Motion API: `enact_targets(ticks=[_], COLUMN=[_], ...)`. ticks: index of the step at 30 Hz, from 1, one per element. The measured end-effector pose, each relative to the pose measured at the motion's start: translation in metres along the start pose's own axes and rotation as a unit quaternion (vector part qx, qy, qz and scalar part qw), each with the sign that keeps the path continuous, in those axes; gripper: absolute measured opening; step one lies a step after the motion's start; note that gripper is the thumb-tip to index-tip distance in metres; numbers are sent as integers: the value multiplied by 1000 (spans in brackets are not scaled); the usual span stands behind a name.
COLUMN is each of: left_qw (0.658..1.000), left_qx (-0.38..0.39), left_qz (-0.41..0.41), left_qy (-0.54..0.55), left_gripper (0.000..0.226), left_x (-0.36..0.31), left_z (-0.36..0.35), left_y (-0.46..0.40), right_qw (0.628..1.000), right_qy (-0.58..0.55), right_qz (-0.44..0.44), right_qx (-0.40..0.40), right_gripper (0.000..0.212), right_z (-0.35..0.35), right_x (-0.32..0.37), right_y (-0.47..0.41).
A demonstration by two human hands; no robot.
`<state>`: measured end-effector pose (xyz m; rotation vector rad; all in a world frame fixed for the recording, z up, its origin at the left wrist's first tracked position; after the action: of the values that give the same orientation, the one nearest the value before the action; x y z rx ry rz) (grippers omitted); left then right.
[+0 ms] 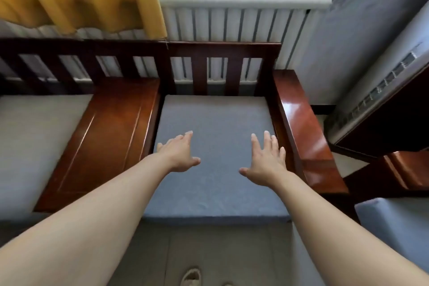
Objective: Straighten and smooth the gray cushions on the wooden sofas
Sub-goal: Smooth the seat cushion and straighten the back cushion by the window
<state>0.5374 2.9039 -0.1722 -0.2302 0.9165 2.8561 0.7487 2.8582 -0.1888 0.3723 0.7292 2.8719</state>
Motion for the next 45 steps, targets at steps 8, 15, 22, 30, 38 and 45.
enact_targets(ticks=[8,15,22,30,38,45], left_qw=[998,994,991,986,959,963], left_qx=[44,108,103,22,-193,-170], left_qz=[27,30,15,29,-115,-122], left_qy=[21,-12,-86,-163,-170,-169], left_gripper=[83,90,106,119,53,27], left_x=[13,31,42,33,45,39], left_z=[-104,-230,-336,-411,-421,-410], left_y=[-33,-116,-195,-229,-241,-234], right_qw=[994,982,981,982,943,944], right_qy=[51,99,126,181,168,137], right_qz=[48,44,46,41,161,187], right_qx=[80,155,141,31,-236,-233], right_gripper=[108,122,122,119,30,21], right_z=[-100,-212,-326,-399,-419,-406], right_x=[-23,-55,-81,-102,-110,-102], right_y=[-40,-108,-171,-202,-209,-204])
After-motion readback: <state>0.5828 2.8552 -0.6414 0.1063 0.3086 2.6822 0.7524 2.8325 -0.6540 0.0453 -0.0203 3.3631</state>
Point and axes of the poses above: each hand's wrist, its own y-axis away from the middle knuckle, its own z-axis out of the back of the hand, x = y × z, the point moved 1 cm from there along -y, towards the middle knuckle, and after that the axes turned 6 degrees about x, right-handed, at the moved point
